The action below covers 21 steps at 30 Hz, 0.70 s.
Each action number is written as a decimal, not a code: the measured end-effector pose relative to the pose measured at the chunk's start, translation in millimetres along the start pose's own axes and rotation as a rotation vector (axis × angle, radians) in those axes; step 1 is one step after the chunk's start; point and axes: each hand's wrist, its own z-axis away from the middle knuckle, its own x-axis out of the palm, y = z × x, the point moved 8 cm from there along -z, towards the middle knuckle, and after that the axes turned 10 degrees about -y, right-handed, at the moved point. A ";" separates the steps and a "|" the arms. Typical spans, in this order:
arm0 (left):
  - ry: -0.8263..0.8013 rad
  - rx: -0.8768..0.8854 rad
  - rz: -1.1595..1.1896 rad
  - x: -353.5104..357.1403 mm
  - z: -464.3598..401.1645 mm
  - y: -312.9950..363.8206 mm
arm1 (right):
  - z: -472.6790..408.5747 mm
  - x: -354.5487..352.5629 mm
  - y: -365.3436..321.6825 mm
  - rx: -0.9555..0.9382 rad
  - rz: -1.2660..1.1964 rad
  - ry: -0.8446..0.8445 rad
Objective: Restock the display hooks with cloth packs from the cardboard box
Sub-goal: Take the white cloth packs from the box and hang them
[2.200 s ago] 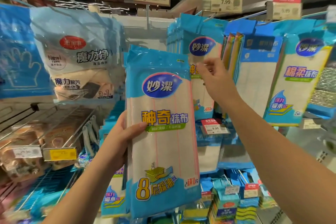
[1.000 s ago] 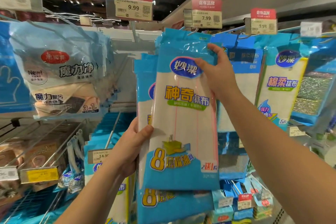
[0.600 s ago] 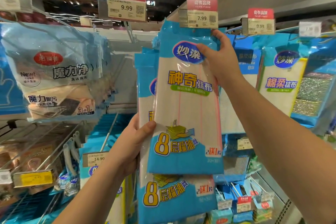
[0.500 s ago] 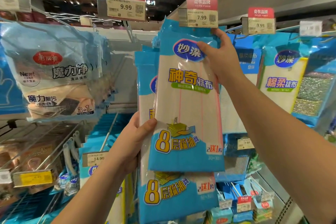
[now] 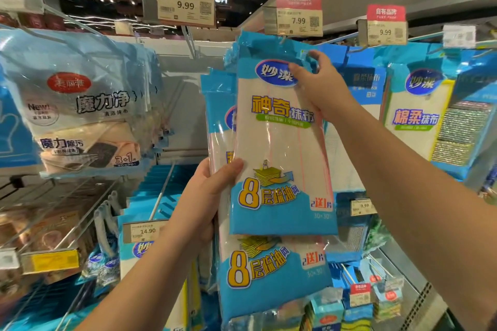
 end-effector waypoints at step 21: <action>0.281 0.098 -0.354 -90.3 50.7 1.3 | 51.5 57.6 67.9 0.110 0.305 -0.137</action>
